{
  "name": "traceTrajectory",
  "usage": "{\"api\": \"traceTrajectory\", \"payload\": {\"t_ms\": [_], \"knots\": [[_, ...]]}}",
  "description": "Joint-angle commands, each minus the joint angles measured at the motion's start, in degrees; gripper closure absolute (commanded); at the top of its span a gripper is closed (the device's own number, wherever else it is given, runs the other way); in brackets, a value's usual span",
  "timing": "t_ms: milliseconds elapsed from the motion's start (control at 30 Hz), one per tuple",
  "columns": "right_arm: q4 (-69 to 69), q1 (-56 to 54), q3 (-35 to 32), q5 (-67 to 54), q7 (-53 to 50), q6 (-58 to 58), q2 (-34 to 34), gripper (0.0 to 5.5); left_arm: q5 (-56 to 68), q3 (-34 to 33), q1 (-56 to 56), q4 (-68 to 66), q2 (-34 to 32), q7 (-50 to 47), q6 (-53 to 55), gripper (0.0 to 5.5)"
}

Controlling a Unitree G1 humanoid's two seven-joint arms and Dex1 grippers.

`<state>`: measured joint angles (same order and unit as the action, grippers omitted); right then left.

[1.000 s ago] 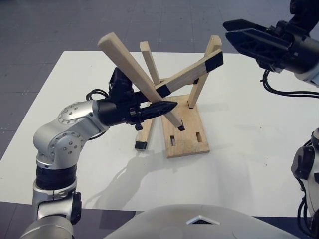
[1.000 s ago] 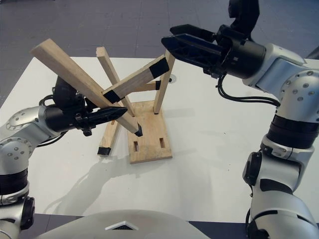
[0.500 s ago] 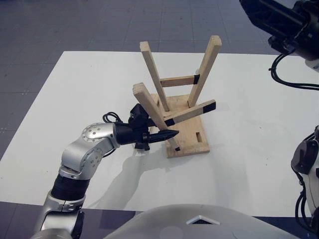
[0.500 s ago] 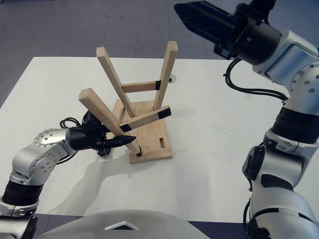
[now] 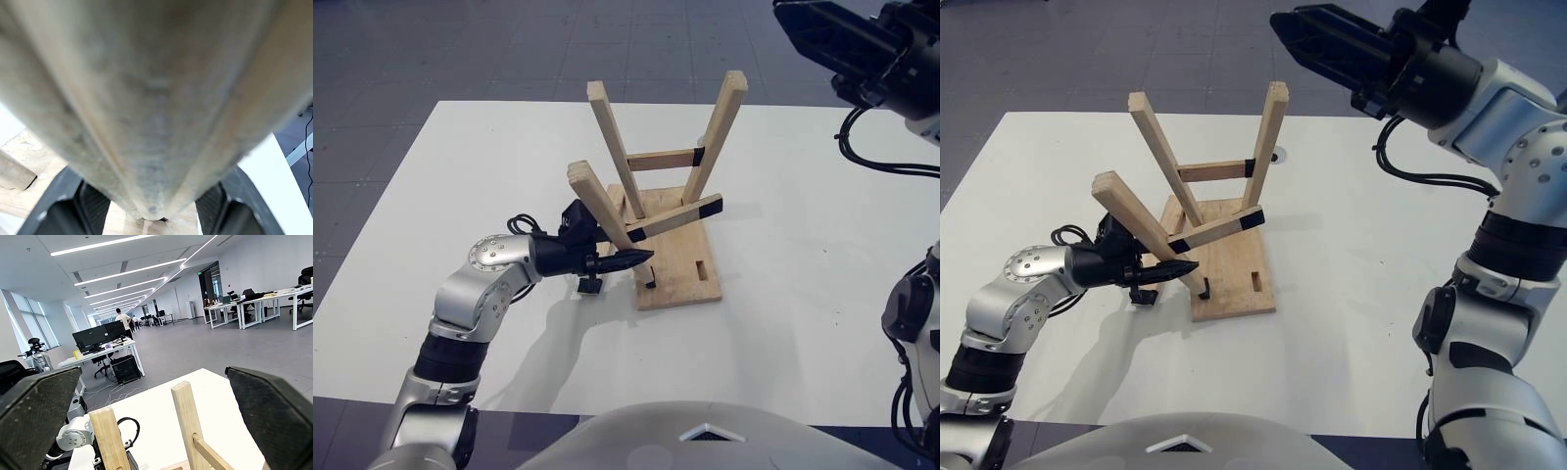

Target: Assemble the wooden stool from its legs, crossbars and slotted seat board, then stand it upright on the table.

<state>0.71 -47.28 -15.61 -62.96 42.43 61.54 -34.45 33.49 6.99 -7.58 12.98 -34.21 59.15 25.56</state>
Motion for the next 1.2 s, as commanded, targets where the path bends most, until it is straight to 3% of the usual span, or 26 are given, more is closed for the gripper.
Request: {"api": "traceTrajectory", "payload": {"t_ms": [33,600,800,1200], "knots": [[1.0,0.0,0.1,-0.1,-0.6,0.6,0.1,0.0,-3.1,1.8,0.8,-1.3,-0.2,0.8,-1.5,3.45],[2.9,-1.0,-0.2,-1.5,-1.8,1.7,0.2,0.0,-16.5,11.5,9.2,-9.0,-2.0,2.2,-19.9,3.45],[2.5,-1.7,0.1,-1.5,-2.4,1.8,0.5,0.0,-27.3,16.0,8.3,-17.9,-5.6,2.5,-32.3,3.45],[3.7,-1.3,-0.6,-2.9,-4.0,2.3,1.2,0.0,-25.7,20.1,4.9,-22.0,-12.0,11.1,-30.9,3.45]]}}
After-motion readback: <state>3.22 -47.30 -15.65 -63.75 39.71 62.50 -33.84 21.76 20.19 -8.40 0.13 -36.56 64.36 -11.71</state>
